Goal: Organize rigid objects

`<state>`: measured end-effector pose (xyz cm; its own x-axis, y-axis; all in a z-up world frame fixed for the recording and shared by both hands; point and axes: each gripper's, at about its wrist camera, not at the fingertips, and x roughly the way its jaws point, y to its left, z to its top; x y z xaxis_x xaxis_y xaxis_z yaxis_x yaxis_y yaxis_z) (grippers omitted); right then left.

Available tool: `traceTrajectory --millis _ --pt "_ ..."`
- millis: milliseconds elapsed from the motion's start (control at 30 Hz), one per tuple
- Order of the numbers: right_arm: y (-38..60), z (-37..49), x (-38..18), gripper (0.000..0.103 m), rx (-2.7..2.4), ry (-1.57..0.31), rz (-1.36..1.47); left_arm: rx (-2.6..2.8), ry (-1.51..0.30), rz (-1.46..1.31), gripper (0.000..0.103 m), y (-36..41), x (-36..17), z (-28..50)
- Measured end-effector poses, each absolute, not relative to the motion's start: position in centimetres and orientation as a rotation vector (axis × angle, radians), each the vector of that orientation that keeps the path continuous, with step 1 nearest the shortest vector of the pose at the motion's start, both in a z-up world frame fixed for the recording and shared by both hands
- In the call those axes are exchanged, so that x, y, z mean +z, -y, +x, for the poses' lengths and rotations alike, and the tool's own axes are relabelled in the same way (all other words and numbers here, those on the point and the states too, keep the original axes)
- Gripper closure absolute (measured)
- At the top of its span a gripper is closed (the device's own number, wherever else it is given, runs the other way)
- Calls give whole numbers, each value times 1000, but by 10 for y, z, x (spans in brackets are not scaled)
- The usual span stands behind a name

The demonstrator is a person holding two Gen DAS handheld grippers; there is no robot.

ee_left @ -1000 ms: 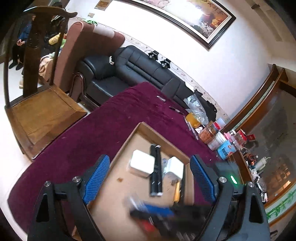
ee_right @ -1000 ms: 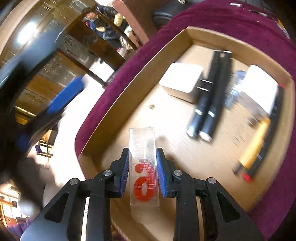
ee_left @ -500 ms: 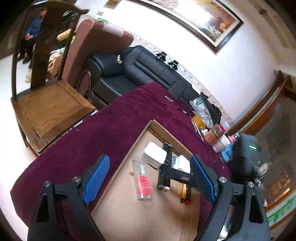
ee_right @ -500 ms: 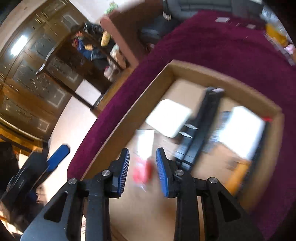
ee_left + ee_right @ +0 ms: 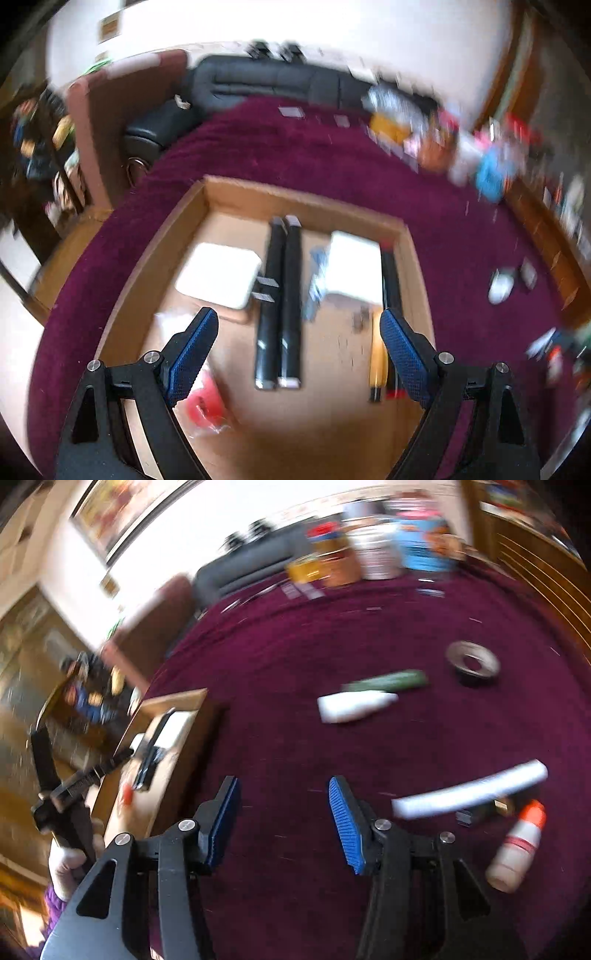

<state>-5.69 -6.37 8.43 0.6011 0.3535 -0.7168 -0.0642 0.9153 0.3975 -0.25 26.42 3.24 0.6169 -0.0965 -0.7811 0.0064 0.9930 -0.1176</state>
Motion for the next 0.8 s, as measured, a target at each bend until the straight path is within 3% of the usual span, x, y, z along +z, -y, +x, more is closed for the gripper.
traceTrajectory --millis 100,200,400,633,800 --pt "92 -65 82 55 217 -874 402 5 -965 -32 17 -253 25 1" --pt "118 -74 78 55 216 -865 456 1 -1075 -125 17 -266 9 8" --pt "149 -90 72 55 201 -839 484 -39 -1051 -187 16 -271 15 -1" --pt "201 -102 65 54 107 -809 504 -142 -858 -300 17 -283 53 -32" --pt "218 -99 59 54 57 -843 466 -262 -785 -217 17 -234 89 -61"
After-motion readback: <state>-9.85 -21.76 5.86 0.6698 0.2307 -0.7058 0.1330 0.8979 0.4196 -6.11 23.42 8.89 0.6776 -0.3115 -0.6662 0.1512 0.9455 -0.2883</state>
